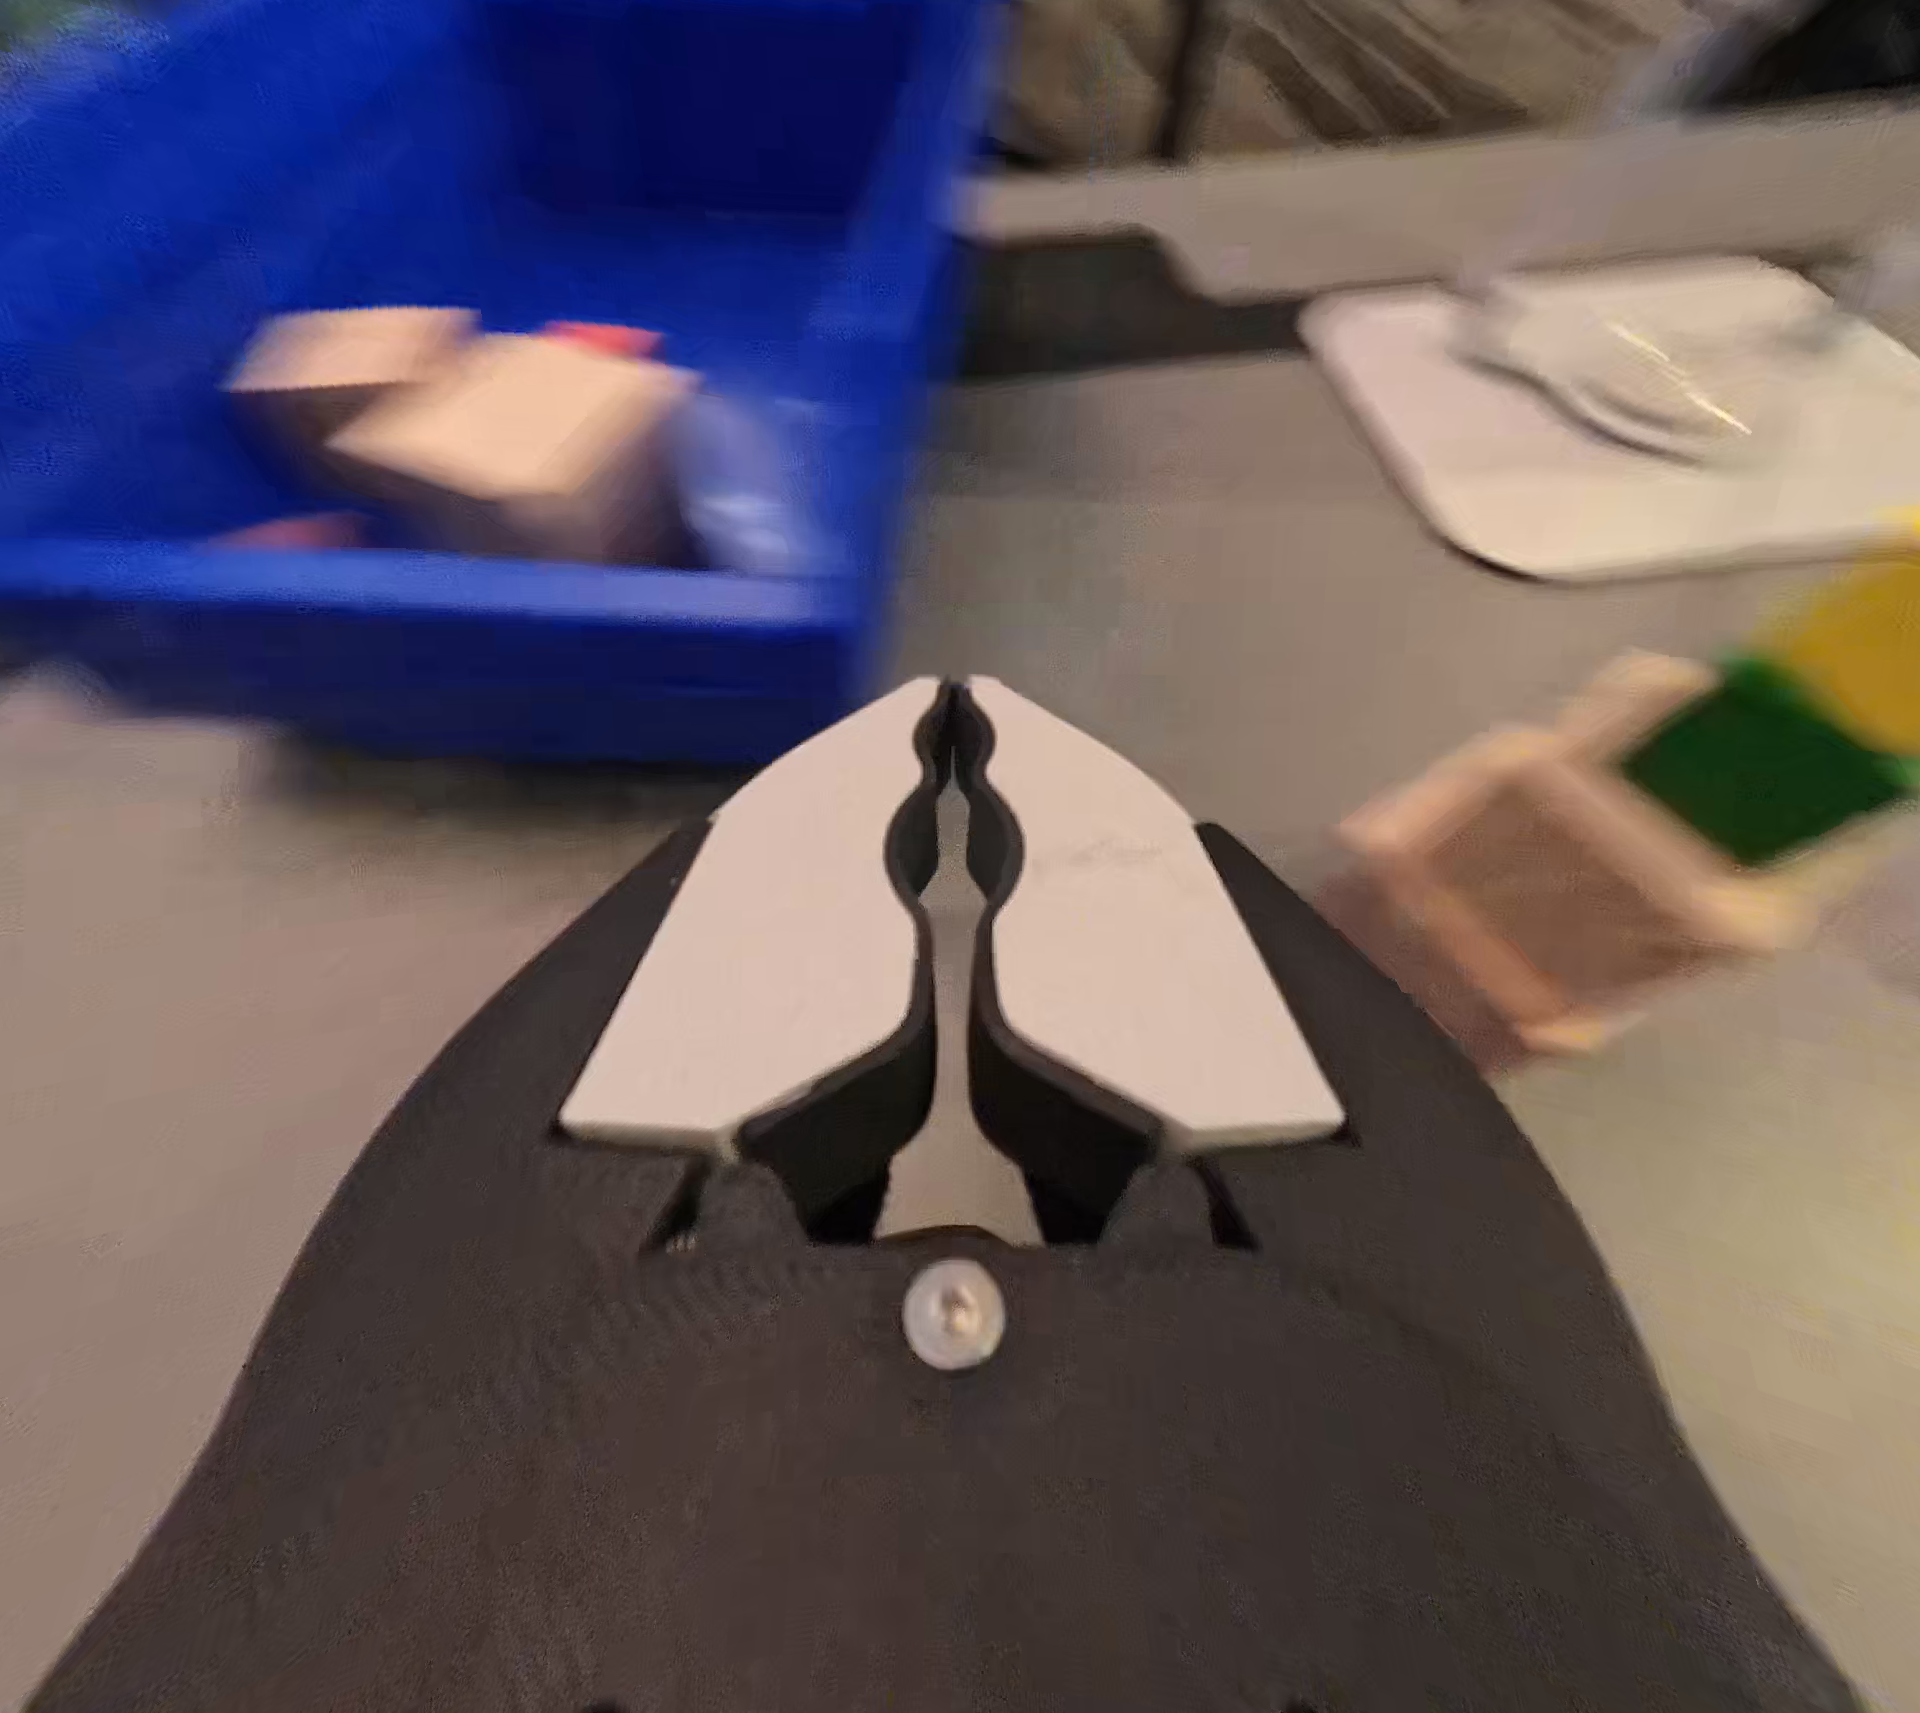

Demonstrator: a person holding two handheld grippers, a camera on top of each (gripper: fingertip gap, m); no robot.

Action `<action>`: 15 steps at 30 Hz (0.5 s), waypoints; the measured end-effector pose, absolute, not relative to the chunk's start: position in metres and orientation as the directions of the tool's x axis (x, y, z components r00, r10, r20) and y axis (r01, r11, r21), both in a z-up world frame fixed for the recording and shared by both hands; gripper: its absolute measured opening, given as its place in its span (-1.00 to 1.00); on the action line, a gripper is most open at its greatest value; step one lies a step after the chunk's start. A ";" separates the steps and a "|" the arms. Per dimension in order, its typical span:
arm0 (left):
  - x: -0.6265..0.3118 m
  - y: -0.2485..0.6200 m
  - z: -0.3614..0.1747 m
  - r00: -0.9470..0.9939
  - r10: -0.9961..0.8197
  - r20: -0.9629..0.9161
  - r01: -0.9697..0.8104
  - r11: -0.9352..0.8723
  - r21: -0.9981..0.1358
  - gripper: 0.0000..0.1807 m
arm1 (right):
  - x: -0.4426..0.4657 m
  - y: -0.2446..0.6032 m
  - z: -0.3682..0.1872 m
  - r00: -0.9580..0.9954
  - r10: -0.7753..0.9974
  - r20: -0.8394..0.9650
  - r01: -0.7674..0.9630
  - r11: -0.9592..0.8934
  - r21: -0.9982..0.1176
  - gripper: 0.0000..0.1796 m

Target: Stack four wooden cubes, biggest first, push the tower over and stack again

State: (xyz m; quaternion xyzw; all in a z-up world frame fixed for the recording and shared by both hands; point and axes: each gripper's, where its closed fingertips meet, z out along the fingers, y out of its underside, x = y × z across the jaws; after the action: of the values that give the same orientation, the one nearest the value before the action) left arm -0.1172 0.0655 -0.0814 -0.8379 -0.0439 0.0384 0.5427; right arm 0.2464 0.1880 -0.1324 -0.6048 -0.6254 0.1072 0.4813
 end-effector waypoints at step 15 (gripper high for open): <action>-0.043 0.070 -0.081 0.986 -0.109 -0.123 -0.156 -0.386 -0.909 -1.00 | 0.278 0.216 -0.123 0.333 0.859 0.389 0.605 0.122 -0.787 -1.00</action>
State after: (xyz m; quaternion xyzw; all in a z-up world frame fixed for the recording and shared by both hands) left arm -0.0430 0.0704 -0.0807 -0.8322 0.0795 0.0213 0.5483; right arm 0.2780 0.2161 -0.1232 -0.6500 -0.5629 0.1283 0.4941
